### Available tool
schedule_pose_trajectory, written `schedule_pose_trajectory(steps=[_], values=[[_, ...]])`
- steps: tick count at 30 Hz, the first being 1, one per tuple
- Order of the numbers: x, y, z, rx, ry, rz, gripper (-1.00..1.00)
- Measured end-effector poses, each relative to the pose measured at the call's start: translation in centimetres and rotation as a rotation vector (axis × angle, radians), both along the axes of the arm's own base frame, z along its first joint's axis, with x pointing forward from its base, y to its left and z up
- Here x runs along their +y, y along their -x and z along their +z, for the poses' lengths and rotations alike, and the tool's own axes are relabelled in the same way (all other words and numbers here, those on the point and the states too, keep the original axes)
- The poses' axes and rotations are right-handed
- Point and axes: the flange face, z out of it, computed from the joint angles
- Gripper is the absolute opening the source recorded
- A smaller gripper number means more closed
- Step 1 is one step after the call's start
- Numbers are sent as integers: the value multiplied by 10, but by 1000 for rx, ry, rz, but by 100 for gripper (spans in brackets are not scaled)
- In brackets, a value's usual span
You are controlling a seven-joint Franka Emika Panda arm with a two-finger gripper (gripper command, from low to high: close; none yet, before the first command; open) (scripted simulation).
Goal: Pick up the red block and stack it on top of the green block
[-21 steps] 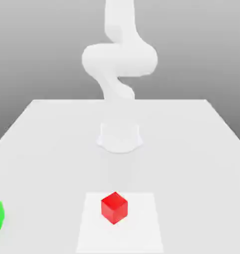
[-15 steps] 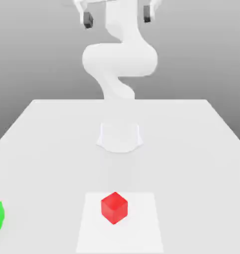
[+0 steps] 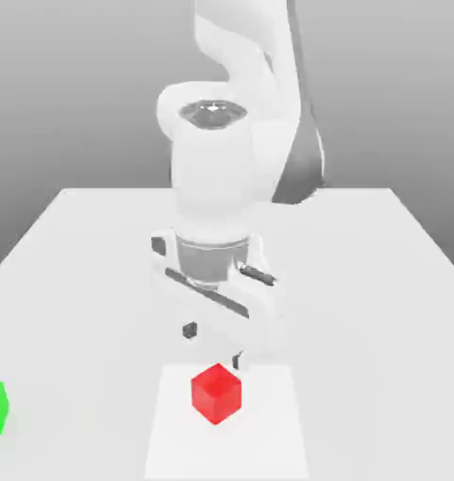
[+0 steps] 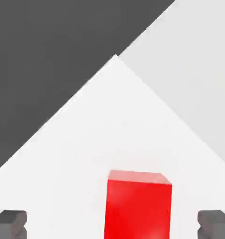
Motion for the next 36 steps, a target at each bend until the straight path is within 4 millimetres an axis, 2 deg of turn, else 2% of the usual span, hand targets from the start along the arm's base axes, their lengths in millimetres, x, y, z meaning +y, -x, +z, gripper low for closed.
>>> schedule_pose_trajectory(steps=[4,5,12,18,20,23,26,28,31,32,34,35,36], values=[[1,2,-42,7,-1,-7,0],[1,3,-51,7,-1,-7,-100],[1,3,-52,6,-1,-7,-100],[1,3,0,6,1,-6,-100],[-35,-8,11,7,-3,-73,-100],[-103,-26,20,7,-9,-174,-100],[-174,-35,29,6,-11,-260,-100],[-223,-33,35,6,-10,-318,-100],[-297,-18,40,6,-5,-406,-100],[-309,-15,31,6,-3,-420,-100],[-318,-13,6,6,-2,-431,-100],[-320,-12,-8,6,-2,-433,100],[-320,-12,-8,6,-2,-433,100]])
